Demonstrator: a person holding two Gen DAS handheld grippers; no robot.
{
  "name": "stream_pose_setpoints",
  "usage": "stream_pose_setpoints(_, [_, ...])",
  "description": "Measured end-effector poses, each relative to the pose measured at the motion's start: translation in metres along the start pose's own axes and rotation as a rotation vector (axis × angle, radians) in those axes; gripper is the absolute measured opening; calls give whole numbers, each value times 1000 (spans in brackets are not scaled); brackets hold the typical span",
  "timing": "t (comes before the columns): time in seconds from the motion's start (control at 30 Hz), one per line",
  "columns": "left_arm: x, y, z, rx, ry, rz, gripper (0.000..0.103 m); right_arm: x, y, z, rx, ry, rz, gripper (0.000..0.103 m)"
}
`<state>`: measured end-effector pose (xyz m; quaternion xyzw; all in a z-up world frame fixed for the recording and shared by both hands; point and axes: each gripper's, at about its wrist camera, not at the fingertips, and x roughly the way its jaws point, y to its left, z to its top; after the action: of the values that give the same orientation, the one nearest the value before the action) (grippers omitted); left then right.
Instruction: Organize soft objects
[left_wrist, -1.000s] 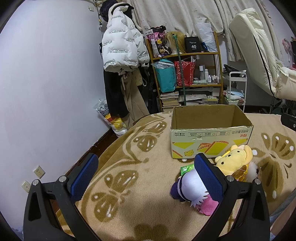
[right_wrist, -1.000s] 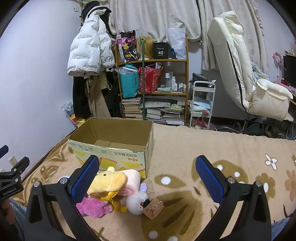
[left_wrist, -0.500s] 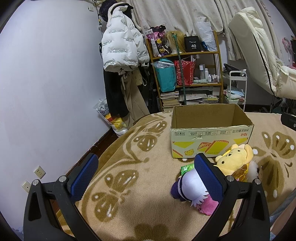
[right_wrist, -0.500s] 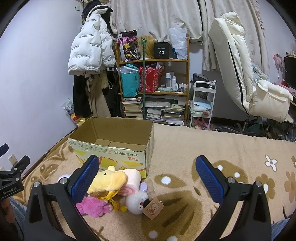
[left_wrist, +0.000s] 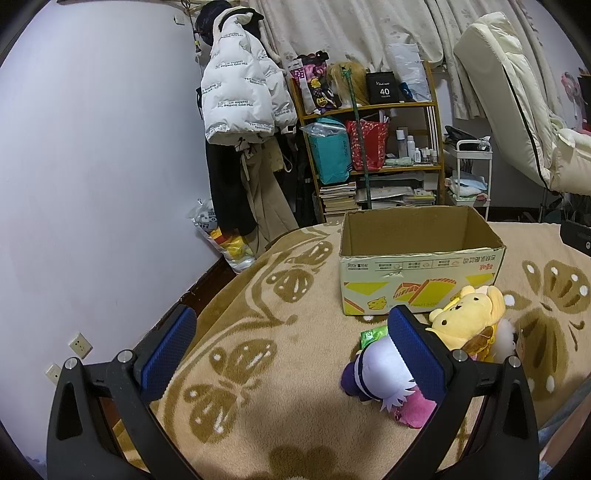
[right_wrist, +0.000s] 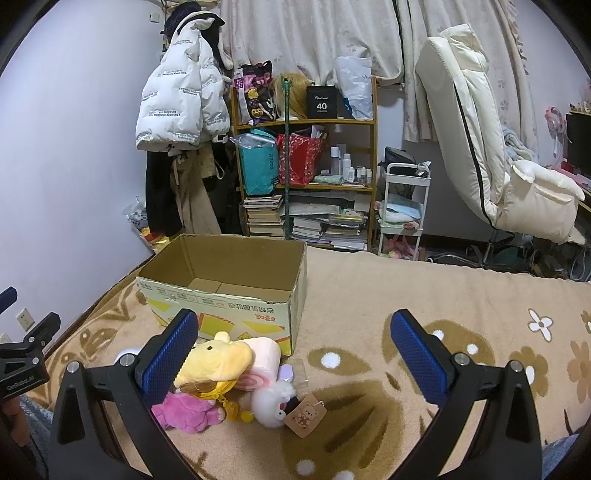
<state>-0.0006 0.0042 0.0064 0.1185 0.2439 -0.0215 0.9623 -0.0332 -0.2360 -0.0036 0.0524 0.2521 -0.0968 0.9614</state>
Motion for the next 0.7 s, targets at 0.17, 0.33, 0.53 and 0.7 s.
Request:
stream_pose_setpoints(0.17, [0, 0, 0, 2, 0, 1, 102, -1, 0, 0, 1, 1, 0, 103])
stream_pose_setpoints(0.33, [0, 0, 0, 2, -1, 2, 102, -1, 0, 1, 1, 0, 0, 103])
stream_pose_setpoints(0.53, [0, -1, 0, 3, -1, 1, 102, -1, 0, 1, 1, 1, 0, 103])
stream_pose_setpoints(0.7, [0, -1, 0, 4, -1, 2, 102, -1, 1, 0, 1, 1, 1, 103])
